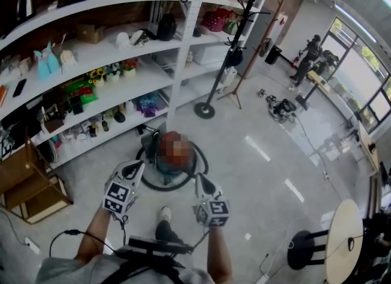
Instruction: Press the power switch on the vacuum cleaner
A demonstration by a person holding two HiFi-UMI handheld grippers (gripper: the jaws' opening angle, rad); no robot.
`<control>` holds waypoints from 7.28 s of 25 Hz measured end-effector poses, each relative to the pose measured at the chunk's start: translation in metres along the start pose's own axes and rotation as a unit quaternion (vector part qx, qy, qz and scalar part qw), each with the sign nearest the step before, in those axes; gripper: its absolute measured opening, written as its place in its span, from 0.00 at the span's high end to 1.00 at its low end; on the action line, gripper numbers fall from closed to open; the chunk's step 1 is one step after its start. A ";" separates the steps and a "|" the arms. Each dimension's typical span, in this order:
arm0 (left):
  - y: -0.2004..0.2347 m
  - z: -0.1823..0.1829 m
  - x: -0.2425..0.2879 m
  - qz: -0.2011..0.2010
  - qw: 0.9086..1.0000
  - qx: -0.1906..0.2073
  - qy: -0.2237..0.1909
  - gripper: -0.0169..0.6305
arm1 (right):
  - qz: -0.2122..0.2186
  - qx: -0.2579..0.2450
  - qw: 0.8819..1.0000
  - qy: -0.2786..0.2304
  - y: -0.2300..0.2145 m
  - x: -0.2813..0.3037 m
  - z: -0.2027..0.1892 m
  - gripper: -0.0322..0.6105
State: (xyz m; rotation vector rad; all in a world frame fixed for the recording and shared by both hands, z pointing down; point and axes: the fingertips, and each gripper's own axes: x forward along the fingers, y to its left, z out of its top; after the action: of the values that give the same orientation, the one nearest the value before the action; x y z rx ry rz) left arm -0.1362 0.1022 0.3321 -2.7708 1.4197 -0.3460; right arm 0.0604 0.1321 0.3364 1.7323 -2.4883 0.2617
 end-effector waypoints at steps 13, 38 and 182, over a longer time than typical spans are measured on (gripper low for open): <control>0.034 0.021 0.114 0.006 1.000 -0.003 0.011 0.96 | 0.015 0.020 0.999 0.026 -0.076 0.094 0.012 0.93; 0.066 0.026 0.226 0.016 0.999 0.000 0.032 0.96 | 0.032 0.039 0.998 0.043 -0.148 0.191 0.012 0.93; 0.090 -0.458 0.401 -0.082 0.964 -0.092 0.234 0.96 | -0.064 0.144 0.949 0.274 -0.258 0.469 -0.510 0.93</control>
State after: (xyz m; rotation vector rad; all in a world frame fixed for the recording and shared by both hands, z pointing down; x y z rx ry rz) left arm -0.0731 -0.2299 0.8460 -3.1095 1.3497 -0.9796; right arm 0.1303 -0.2865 0.9417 1.6139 -1.9984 0.9861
